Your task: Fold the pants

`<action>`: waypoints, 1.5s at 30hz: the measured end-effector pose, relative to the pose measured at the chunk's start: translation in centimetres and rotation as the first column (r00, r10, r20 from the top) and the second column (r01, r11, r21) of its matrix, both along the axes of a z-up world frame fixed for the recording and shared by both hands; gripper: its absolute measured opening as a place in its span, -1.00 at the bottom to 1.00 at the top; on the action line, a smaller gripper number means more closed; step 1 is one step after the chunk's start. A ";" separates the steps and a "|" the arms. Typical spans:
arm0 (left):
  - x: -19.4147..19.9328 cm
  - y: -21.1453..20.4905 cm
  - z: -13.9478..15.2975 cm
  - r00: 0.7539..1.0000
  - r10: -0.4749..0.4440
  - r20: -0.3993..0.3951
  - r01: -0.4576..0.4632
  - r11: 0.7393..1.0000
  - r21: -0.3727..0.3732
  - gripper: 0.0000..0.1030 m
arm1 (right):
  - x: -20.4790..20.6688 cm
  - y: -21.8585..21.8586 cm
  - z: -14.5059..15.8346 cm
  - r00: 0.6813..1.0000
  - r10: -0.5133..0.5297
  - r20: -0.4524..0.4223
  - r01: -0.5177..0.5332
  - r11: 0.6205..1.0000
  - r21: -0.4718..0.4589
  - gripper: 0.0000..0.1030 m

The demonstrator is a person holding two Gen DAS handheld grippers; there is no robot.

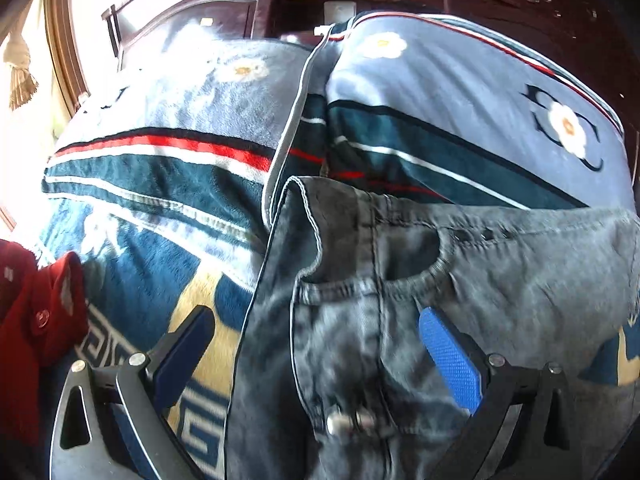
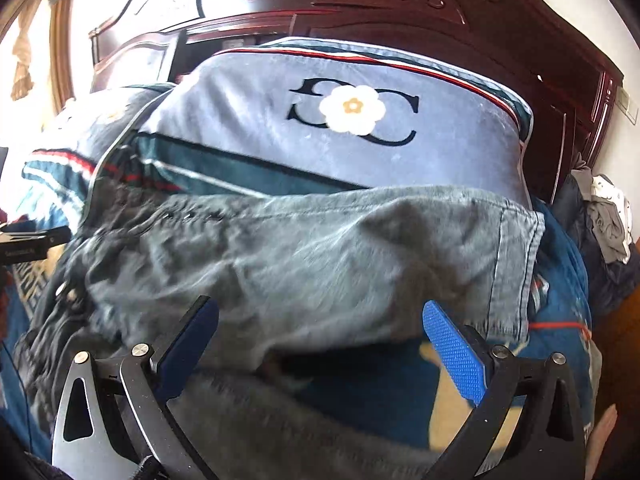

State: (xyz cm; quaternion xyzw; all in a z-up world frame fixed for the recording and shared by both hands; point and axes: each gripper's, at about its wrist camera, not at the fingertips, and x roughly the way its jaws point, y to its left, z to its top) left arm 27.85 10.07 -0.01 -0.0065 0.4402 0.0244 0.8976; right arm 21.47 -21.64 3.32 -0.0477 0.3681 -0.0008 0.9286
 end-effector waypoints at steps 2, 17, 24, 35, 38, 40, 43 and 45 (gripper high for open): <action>1.5 0.4 -0.5 1.000 0.006 -0.019 -0.007 1.000 -0.014 1.00 | 1.4 -0.8 0.1 1.000 -0.016 -0.003 0.016 1.000 0.006 1.00; 10.4 1.5 -3.3 0.993 0.054 -0.103 -0.055 0.998 -0.005 0.39 | 10.8 -9.2 -1.9 0.971 -0.183 -0.154 0.197 0.977 0.079 1.00; 10.0 -1.0 -3.9 0.997 -0.041 -0.070 0.042 0.999 0.016 -0.65 | 13.7 -11.0 -5.2 0.929 -0.207 -0.306 0.254 0.960 0.121 0.47; 7.4 1.2 -0.1 0.996 -0.084 0.010 0.084 0.981 -0.174 -0.71 | 10.9 -12.7 -3.2 0.952 -0.165 -0.257 0.216 0.958 0.186 -0.82; 6.2 1.2 1.4 0.992 -0.121 0.032 0.125 0.972 -0.198 -0.71 | 9.3 -12.3 -1.7 0.964 -0.138 -0.226 0.189 0.956 0.223 -0.82; 5.1 1.1 2.4 0.988 -0.146 0.045 0.152 0.967 -0.203 -0.71 | 8.3 -12.6 -1.2 0.969 -0.120 -0.214 0.169 0.959 0.228 -0.82; 2.9 1.3 3.6 0.980 -0.184 0.069 0.195 0.958 -0.211 -0.71 | 7.5 -12.8 -0.6 0.972 -0.108 -0.207 0.156 0.960 0.234 -0.82; 2.0 1.2 3.8 0.975 -0.205 0.083 0.218 0.950 -0.222 -0.71 | 6.6 -13.1 0.0 0.973 -0.110 -0.203 0.160 0.956 0.248 -0.82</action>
